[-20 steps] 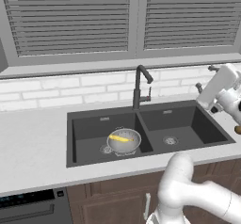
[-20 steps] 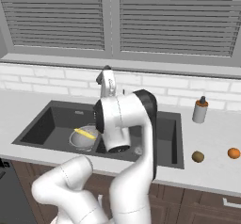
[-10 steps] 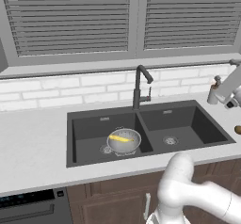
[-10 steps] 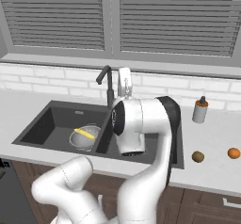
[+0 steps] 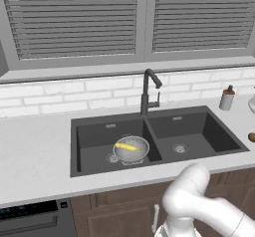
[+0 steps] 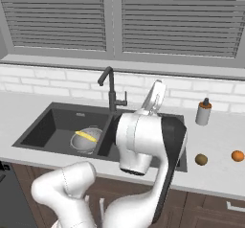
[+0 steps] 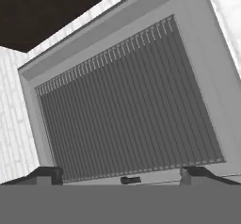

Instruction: Put the colander in the sink, put the kiwi, banana, tangerine in the colander, and turn on the sink faucet and pour water over the colander.

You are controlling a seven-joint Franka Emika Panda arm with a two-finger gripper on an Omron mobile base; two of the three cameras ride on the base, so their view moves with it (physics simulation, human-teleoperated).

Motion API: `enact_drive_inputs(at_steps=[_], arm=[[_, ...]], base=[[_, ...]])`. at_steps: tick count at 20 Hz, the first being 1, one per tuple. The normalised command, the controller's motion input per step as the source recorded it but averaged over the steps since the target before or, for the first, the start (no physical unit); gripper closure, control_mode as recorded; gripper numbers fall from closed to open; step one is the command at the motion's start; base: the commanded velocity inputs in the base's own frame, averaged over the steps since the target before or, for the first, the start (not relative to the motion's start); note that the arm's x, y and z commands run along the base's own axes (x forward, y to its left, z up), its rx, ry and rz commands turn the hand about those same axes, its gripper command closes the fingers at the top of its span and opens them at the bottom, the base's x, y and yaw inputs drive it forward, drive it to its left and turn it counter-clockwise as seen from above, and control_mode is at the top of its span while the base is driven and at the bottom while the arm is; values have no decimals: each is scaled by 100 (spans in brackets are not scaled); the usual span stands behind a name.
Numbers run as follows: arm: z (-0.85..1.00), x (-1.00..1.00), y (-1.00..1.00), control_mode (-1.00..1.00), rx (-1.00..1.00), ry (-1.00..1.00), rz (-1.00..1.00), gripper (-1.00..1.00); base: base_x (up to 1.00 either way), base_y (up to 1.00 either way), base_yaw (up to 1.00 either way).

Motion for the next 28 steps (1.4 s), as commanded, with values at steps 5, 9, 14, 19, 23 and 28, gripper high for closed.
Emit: enact_drive_inputs(at_steps=[5,9,14,19,23,28], arm=[[-24,-37,-94,-100,47,21,-15,-100],[-23,-26,-89,-100,57,27,-4,-100],[-31,-23,-77,-100,57,28,0,-100],[-39,-36,-62,-100,49,12,6,-100],[-42,-36,-62,-100,49,6,8,-100],[-43,-20,-54,-100,41,10,11,-100]], base=[[0,0,0],[0,0,0],[0,0,0],[0,0,0],[0,0,0],[0,0,0]])
